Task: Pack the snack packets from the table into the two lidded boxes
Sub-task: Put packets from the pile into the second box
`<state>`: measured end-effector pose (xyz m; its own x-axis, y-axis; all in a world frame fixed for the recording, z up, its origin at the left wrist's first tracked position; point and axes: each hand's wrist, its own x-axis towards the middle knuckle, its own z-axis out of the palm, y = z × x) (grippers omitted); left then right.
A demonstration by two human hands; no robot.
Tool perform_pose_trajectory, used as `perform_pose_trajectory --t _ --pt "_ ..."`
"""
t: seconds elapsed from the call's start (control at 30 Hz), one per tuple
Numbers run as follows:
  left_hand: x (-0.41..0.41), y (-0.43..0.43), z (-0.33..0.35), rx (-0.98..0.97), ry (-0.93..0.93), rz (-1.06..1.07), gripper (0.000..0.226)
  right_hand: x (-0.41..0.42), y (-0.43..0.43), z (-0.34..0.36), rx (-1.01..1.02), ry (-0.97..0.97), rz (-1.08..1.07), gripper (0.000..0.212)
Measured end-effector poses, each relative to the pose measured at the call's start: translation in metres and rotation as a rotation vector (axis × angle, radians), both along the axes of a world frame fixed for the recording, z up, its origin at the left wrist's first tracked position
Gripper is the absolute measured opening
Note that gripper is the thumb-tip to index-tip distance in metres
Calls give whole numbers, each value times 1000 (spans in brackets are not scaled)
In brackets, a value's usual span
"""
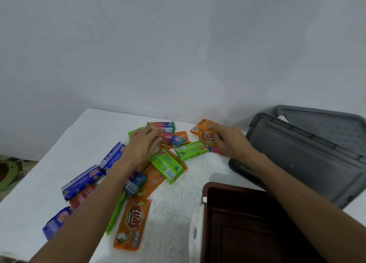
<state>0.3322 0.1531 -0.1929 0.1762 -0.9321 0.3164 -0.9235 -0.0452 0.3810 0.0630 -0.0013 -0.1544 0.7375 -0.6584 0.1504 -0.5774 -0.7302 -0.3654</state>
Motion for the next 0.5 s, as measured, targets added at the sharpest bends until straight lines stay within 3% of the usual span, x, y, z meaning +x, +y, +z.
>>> perform_pose_trajectory --t 0.13,0.23,0.5 --pt "-24 18 29 -136 374 -14 28 -37 29 34 363 -363 -96 22" --pt "-57 40 50 -197 736 33 20 -72 59 60 520 -591 -120 18" --pt "-154 91 52 -223 1217 116 21 -169 137 68 854 -686 -123 26"
